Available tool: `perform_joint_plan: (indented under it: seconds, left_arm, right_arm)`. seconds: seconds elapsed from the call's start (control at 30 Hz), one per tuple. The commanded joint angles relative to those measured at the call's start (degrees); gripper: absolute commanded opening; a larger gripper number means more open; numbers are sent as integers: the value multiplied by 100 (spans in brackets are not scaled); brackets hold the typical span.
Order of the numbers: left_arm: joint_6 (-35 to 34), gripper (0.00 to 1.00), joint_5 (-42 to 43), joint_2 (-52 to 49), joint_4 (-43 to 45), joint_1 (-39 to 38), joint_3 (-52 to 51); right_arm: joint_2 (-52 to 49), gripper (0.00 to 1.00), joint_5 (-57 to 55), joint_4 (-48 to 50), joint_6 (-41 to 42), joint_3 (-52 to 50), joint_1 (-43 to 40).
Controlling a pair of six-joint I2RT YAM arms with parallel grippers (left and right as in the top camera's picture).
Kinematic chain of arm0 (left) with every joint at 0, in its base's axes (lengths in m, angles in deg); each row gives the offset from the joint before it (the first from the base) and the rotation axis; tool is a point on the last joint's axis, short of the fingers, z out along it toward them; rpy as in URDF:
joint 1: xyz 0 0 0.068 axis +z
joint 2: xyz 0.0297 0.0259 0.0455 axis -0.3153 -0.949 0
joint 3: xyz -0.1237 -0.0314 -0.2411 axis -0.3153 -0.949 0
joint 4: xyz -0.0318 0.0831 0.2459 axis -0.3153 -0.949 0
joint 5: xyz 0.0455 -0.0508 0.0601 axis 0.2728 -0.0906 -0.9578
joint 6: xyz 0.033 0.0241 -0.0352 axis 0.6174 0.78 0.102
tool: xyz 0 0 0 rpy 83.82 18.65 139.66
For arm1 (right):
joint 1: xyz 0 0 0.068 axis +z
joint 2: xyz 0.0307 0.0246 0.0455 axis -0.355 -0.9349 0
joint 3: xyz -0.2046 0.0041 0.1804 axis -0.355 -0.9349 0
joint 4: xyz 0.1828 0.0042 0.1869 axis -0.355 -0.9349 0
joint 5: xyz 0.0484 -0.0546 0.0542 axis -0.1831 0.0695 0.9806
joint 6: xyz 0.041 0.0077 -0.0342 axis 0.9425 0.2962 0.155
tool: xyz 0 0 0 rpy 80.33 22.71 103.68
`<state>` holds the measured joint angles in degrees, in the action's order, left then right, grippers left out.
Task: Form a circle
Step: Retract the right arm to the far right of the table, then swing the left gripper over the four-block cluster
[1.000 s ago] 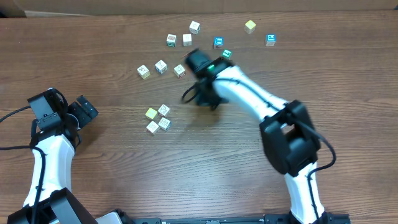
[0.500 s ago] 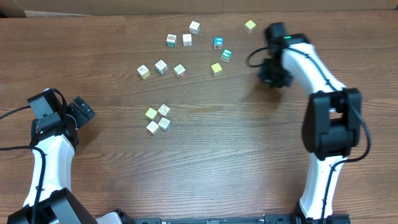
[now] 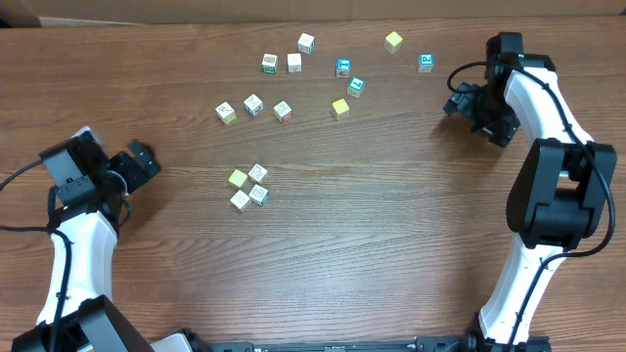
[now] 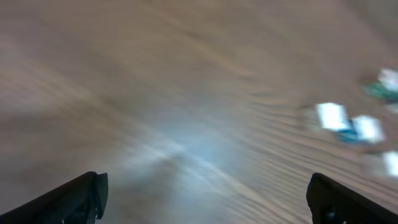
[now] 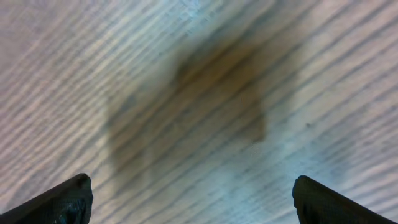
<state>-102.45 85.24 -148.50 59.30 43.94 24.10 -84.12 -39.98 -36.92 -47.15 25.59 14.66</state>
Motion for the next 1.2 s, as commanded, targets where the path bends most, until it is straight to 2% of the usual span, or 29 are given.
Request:
perform_joint_plan:
  seconds: [0.0,0.1,0.17,0.33,0.4,0.5,0.53,0.6,0.67,0.77,0.97,1.17]
  left_arm:
    - [245,100,1478,79,-57,-55,111]
    - [466,100,1845,79,-636,-63,610]
    - [874,100,1827,79,-1311,-136,1172]
    - [2153,100,1045,79,-3128,-695,2605]
    - [2500,100,852,79,-3449,-1137,2931]
    - [2586,100,850,72,-3536,-1582,2922]
    - [2597,96,798,46,-3622,-1749,2883]
    - [2723,78,435,4,-3864,-2076,2756]
    - [2734,69,-142,-33,-3976,-2345,2531]
    - [2662,68,-870,-61,-3829,-2691,2022]
    - [2706,71,-911,-61,-3407,-3056,1270]
    - [2559,69,-918,-63,-3045,-3176,732]
  right_arm:
    - [74,100,109,140,-2,107,4]
    - [74,100,107,247,-4,107,4]
    - [74,100,109,271,-2,107,4]
    - [74,100,109,282,-4,107,4]
    - [74,100,109,282,-2,107,4]
    - [74,100,109,282,-4,107,4]
    - [74,100,109,284,-2,107,4]
    - [74,100,109,282,-2,107,4]
    - [74,100,109,284,-2,107,4]
    - [74,100,109,282,-4,107,4]
    - [74,100,109,282,-4,107,4]
    - [74,100,109,282,-4,107,4]
